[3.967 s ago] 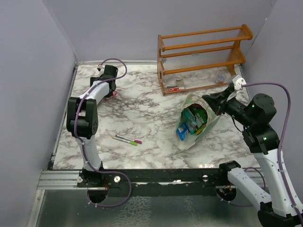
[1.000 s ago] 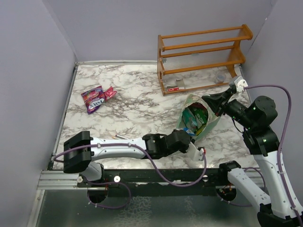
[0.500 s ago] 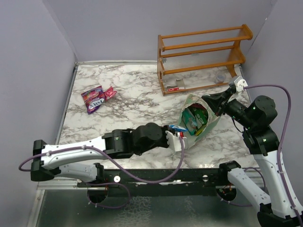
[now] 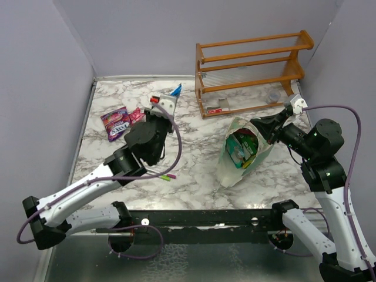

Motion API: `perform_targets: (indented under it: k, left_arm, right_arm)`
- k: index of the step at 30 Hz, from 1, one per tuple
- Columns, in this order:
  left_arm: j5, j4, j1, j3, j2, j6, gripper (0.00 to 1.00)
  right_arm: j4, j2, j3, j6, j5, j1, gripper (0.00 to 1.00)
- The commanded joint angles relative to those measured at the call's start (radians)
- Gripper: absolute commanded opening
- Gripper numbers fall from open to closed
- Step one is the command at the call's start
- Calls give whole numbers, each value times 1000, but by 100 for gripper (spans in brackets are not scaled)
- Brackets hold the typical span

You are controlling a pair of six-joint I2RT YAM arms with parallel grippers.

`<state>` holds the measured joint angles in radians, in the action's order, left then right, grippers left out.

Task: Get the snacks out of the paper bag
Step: Place the snack at the center of the board.

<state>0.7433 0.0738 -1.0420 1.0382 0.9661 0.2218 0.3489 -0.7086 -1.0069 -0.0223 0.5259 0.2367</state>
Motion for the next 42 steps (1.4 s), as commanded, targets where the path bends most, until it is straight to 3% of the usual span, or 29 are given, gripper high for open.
perform_targets:
  k: [1,8,10,14,18,24,38,42]
  left_arm:
    - [103,-99,200,18,92,-319,0]
    - [-286,-228,711,-87,49,-768,0]
    - [-217,-264,728,-108,49,-821,0]
    - [-209,-270,782,-191,30,-960,0]
    - [-314,-201,821,-275,37,-1027,0]
    - [-343,-158,863,-394,35,-1135,0]
    - [-160,-222,907,-574,48,-1461,0]
    - [-183,-203,913,-630,45,-1511,12]
  right_arm:
    - [-61,16,-35,-13,7,3,1]
    - [-54,18,-44,-13,16,3,1]
    - [-57,23,-43,-14,17,3,1]
    - [-55,28,-39,-13,18,3,1]
    - [-40,28,-49,1,18,3,1]
    - [-31,36,-55,10,19,3,1]
    - [-36,41,-44,6,35,3,1]
    - [-35,44,-42,4,35,3,1]
